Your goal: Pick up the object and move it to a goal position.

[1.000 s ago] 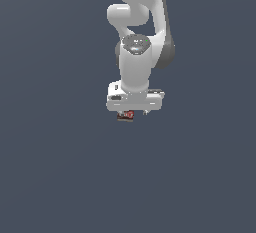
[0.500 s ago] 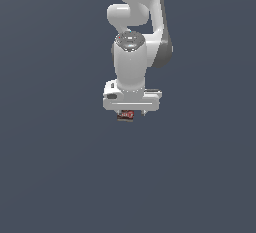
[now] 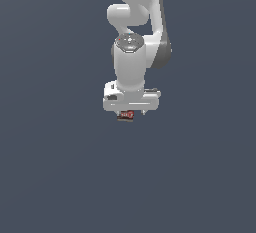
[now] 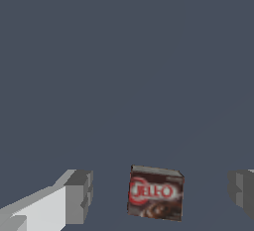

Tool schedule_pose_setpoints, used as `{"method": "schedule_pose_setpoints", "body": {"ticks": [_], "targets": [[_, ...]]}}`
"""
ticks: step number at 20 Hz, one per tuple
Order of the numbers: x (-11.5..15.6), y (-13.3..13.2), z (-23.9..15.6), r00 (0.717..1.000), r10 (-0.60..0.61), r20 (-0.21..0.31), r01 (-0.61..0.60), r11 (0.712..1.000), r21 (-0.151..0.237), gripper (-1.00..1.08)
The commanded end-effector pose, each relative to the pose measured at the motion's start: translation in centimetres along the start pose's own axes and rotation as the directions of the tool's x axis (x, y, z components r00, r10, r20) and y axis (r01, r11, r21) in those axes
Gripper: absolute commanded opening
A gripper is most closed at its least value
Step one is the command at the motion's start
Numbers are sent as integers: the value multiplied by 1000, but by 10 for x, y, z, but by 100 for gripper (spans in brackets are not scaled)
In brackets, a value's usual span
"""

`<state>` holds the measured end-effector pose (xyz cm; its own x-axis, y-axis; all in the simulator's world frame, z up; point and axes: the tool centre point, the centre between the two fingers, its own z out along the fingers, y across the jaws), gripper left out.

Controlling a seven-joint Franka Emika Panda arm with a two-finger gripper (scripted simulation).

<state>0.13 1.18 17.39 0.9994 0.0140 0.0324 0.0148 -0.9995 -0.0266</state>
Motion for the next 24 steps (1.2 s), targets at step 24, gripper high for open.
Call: {"method": "schedule_pose_setpoints", "body": {"ticks": [24], "targets": [[-40, 19, 49, 819, -573, 30, 574, 819, -13, 100]]}}
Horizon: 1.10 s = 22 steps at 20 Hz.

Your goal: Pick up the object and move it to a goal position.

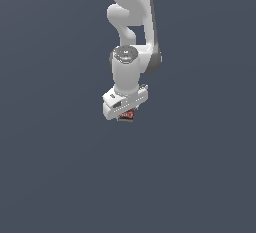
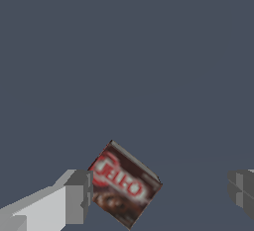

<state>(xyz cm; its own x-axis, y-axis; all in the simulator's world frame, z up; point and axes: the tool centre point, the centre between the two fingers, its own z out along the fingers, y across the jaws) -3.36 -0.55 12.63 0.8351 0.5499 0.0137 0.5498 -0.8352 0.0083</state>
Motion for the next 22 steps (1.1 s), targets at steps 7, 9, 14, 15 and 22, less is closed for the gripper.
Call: {"method": "schedule_pose_setpoints", "body": {"ticks": [7, 9, 14, 15, 22], "targets": [[-16, -5, 17, 972, -234, 7, 234, 972, 0, 100], [-19, -7, 21, 958, -287, 8, 287, 958, 1, 100], [-29, -11, 30, 909, -417, 10, 417, 909, 4, 100], [-30, -12, 32, 897, -442, 11, 442, 897, 5, 100], [-43, -19, 45, 795, -607, 10, 607, 795, 10, 100]]}}
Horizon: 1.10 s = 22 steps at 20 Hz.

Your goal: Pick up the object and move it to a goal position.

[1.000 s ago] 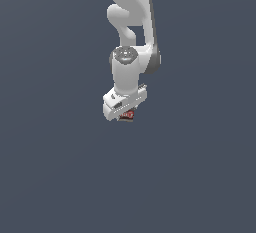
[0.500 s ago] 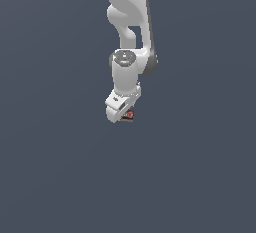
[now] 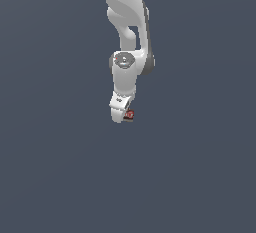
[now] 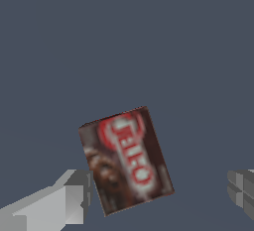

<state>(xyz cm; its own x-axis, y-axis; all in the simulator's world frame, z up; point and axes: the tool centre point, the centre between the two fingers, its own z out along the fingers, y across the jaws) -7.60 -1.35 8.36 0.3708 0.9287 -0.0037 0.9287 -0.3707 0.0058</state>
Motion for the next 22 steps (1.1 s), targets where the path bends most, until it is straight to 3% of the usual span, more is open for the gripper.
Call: {"method": "schedule_pose_setpoints", "body": {"ticks": [1, 11, 22], "targets": [[-2, -5, 4, 998, -70, 0, 70, 998, 1, 100], [-7, -18, 15, 968, -251, -4, 251, 968, 4, 100], [-8, -21, 19, 957, -291, -5, 291, 957, 5, 100]]}}
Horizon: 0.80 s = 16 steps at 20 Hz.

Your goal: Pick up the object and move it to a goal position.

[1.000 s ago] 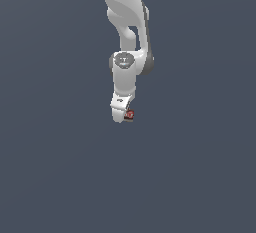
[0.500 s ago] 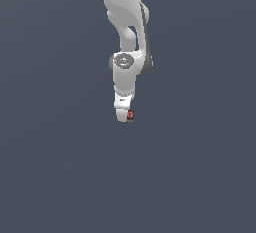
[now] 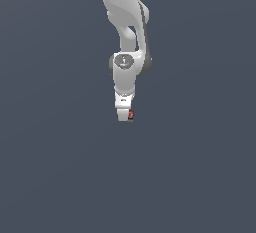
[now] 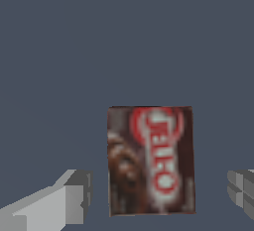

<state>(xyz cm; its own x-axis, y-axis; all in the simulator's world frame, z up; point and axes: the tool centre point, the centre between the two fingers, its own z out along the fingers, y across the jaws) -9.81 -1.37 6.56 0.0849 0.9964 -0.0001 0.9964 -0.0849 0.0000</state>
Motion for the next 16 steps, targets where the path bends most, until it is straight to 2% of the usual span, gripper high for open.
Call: {"method": "schedule_pose_setpoints", "body": {"ticks": [1, 16], "targets": [[0, 0, 2, 1000, 0, 0, 0, 1000, 0, 100], [0, -1, 50, 1000, -5, 0, 5, 1000, 0, 100]]}}
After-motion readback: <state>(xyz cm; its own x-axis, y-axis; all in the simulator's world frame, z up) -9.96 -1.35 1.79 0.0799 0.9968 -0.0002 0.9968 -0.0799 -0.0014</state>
